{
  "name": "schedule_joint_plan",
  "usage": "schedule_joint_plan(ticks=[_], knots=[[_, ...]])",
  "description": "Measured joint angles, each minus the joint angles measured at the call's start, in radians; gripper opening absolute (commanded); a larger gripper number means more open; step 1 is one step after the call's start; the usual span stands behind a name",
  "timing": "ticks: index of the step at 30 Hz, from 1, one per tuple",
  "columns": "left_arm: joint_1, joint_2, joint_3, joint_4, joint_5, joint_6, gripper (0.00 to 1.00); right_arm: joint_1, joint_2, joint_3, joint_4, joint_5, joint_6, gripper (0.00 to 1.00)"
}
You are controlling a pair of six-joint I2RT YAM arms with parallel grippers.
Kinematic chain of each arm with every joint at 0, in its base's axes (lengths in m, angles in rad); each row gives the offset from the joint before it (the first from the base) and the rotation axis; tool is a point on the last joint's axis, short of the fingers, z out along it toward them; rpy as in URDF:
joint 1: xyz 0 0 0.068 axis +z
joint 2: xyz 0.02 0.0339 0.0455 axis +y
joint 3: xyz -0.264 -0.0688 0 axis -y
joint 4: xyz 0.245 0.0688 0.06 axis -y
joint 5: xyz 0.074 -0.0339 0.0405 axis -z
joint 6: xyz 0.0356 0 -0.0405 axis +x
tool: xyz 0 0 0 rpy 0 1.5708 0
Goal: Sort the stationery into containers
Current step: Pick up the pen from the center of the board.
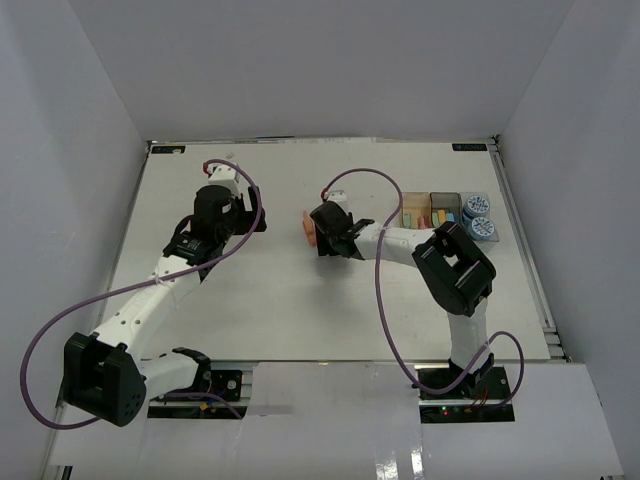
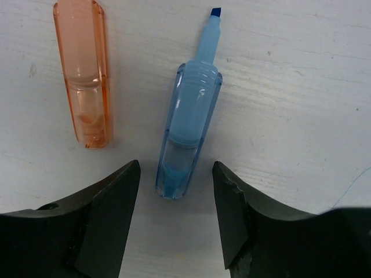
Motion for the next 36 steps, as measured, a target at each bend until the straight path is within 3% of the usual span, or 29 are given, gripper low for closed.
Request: schedule_joint_plan(ticks=[36], knots=[[0.0, 0.016, 0.0, 0.0, -0.001, -0.002, 0.98, 0.039, -0.018, -0.072, 0.079, 0.101, 0.09, 0.38]])
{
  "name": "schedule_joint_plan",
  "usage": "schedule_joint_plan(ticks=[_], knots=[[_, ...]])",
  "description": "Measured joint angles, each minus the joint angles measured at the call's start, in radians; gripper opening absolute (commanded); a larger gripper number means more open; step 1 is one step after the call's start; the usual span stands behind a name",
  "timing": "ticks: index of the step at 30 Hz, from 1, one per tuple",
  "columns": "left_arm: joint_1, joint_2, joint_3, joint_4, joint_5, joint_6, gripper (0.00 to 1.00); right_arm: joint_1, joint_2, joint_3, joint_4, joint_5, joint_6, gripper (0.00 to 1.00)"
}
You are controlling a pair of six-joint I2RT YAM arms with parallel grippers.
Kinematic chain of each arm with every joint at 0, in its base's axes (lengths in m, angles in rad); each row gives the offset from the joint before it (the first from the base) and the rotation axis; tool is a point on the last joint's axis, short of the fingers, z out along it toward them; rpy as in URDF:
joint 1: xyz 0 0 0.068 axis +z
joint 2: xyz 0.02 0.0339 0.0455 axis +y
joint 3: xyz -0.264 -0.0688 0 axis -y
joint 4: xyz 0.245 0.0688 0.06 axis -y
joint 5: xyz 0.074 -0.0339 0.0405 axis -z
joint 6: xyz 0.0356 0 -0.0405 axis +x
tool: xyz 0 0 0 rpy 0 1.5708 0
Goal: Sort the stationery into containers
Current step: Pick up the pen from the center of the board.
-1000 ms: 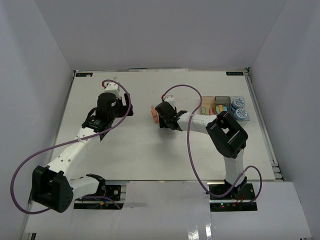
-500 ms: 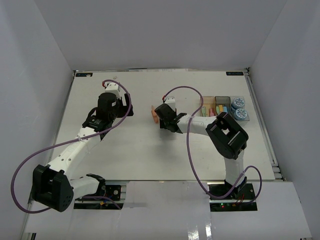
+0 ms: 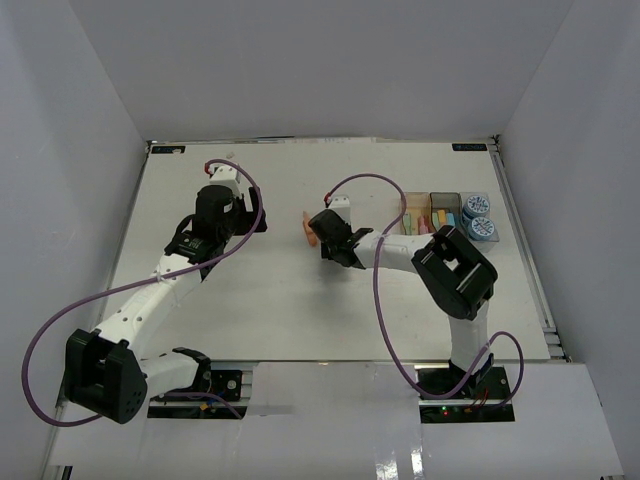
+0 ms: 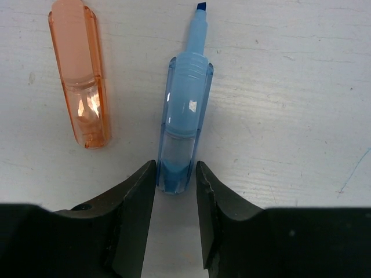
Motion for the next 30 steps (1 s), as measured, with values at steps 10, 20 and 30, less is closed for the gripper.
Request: schedule_joint_plan(ticks=[10, 20, 30], knots=[[0.0, 0.01, 0.0, 0.0, 0.0, -0.002, 0.98, 0.002, -0.034, -0.051, 0.026, -0.009, 0.002, 0.17], [0.0, 0.016, 0.003, -0.007, 0.024, -0.01, 0.98, 0.011, -0.266, -0.256, 0.028, -0.082, -0.143, 0.08], [0.0, 0.038, 0.029, -0.071, 0.283, -0.126, 0.98, 0.021, -0.652, -0.327, 0.1, -0.268, -0.431, 0.08]])
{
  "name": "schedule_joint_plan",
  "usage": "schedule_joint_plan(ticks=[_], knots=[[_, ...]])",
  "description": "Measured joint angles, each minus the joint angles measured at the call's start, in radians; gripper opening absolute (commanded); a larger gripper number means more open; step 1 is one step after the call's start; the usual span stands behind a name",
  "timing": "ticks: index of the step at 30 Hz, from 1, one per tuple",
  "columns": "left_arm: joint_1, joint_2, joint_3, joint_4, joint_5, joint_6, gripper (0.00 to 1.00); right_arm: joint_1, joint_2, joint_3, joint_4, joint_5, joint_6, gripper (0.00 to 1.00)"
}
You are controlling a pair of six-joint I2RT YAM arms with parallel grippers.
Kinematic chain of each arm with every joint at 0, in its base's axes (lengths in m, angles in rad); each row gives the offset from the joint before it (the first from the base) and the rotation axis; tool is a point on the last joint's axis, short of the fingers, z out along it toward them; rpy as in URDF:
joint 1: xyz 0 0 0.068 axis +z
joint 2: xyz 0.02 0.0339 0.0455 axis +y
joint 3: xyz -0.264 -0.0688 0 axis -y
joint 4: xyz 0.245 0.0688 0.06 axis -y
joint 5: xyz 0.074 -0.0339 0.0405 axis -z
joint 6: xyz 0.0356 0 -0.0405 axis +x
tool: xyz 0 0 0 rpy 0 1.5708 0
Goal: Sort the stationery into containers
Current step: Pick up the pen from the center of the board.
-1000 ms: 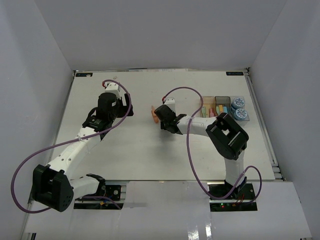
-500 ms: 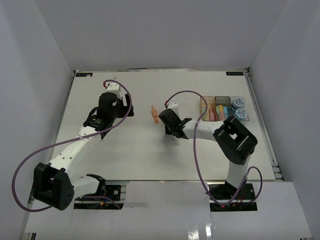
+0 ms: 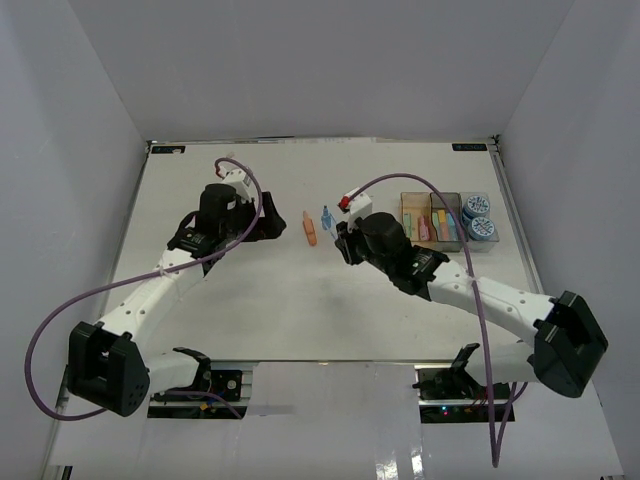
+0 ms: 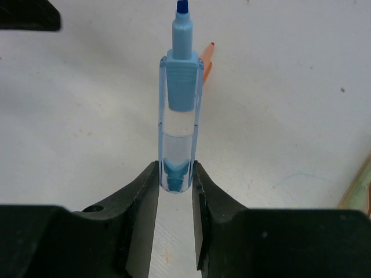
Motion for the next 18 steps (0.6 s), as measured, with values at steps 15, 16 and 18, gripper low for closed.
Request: schedule_joint_plan(ticks=[15, 16, 18], knots=[[0.0, -0.083, -0.07, 0.029, 0.292, -0.285, 0.98, 0.003, -0.121, 0.012, 0.015, -0.153, -0.099, 0.08], [0.0, -0.083, -0.083, 0.035, 0.3, -0.306, 0.98, 0.003, -0.121, 0.025, 0.013, -0.157, -0.099, 0.08], [0.0, -0.083, -0.1, 0.046, 0.319, -0.34, 0.98, 0.003, -0.121, 0.054, 0.007, -0.163, -0.099, 0.08]])
